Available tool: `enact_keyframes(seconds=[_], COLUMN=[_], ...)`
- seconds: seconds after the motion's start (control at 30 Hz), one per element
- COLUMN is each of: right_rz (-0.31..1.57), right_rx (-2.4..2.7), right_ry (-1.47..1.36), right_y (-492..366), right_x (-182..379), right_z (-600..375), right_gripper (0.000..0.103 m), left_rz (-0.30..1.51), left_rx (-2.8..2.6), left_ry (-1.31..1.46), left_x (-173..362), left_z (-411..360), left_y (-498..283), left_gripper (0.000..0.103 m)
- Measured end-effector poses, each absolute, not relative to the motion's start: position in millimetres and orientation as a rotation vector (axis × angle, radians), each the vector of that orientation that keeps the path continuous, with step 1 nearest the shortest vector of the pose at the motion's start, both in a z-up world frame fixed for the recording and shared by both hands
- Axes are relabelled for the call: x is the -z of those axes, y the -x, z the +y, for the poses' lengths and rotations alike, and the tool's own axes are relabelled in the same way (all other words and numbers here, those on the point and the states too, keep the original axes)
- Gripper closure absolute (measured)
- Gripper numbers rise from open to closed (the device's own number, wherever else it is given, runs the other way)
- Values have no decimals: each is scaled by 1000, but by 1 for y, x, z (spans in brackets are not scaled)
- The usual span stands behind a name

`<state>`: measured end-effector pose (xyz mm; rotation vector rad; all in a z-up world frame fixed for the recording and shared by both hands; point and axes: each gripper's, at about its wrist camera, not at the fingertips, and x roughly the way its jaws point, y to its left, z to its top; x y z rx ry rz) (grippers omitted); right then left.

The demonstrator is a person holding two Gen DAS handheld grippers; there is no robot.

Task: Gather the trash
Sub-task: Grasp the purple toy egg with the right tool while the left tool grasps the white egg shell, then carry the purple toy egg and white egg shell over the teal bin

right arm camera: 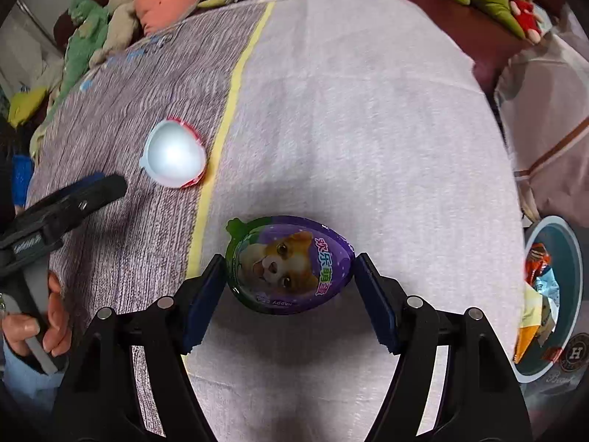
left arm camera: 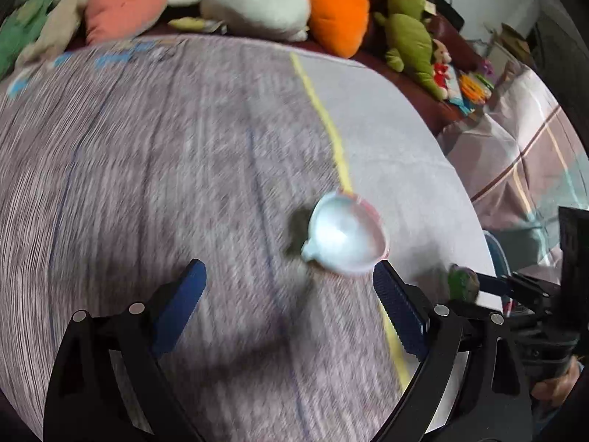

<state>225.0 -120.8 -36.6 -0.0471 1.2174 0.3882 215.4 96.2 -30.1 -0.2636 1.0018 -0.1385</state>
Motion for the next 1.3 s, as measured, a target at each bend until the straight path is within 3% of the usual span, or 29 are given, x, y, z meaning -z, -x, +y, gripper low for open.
enact_keyframes(seconds=[0.13,0.23,0.37,0.4,0.43,0.83,1.3], right_rz=[1211,1207,1207,1204,1202,1171,1094], right_rx=[-368,-356,-338,-332,-325,-280,-218], right_ry=[17,3,-20,-27,-33,-129,-268], right_y=[-228,-230,-231,-231,-230,-218,-190], right_x=[32,30,32,32,32,29,15], right_z=[-134,-142,-157,-161,-164,-218,-300], right_gripper=[35,35,35,35,35,35,35], left_rz=[1011,1037,1059,1056,1054,1017,989], left_rx=[159,184,190,188,188,167,284], left_ry=[196,138,92,89,92,154,64], left_x=[30,36,46,47,47,30,-6], left_z=[78,62,47,45,43,31,-59], left_y=[-239,-251,-253,-251,-249,-212,-191], left_gripper=[12,27,78,88,91,96,96])
